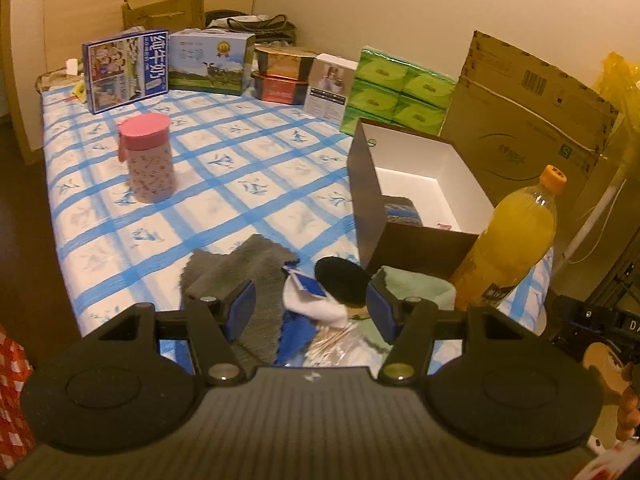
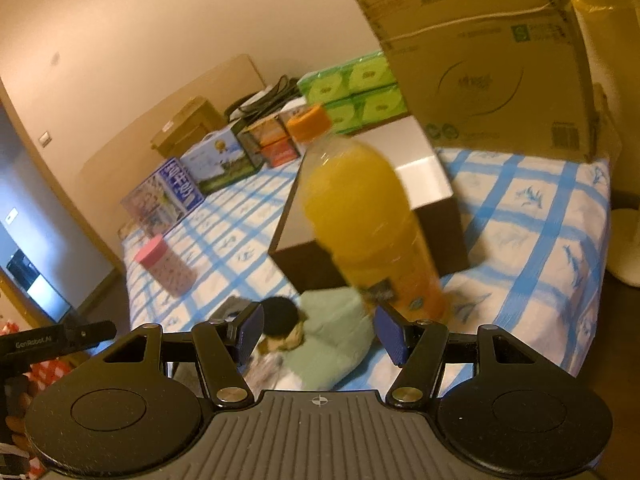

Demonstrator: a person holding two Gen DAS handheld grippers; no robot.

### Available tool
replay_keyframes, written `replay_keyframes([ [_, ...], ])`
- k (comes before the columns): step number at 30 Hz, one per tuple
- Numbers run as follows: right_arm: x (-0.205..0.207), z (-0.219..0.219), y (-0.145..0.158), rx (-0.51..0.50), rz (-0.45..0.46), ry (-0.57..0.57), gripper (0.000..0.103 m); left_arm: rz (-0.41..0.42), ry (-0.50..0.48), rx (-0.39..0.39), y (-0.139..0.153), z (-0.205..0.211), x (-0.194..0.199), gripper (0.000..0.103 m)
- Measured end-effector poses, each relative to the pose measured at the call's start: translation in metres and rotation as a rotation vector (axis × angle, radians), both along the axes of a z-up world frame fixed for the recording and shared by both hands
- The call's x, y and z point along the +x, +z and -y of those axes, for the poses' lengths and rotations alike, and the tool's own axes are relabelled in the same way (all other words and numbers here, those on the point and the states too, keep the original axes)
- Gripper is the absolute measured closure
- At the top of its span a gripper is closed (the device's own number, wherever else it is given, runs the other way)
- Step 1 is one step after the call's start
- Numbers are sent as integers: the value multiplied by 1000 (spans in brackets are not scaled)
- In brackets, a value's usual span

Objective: Organize soft objects
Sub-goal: 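Grasp the grey fleece cloth with the left tool while the right tool grasps the black sponge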

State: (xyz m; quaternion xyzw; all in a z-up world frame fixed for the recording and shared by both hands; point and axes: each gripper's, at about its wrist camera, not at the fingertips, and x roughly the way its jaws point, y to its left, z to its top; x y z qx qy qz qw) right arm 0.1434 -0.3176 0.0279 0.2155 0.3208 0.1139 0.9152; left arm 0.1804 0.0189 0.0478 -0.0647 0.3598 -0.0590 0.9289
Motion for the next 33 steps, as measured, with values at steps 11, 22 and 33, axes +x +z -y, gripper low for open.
replay_keyframes([
  [11, -8, -37, -12, -52, -17, 74, 41, -35, 31, 16, -18, -17, -18, 45],
  [22, -1, -64, -35, -101, -59, 148, 41, -60, 47, 40, -35, -26, -14, 45],
  [33, 18, -86, -56, -149, -83, 201, 41, -94, 74, 53, -57, -35, 2, 45],
])
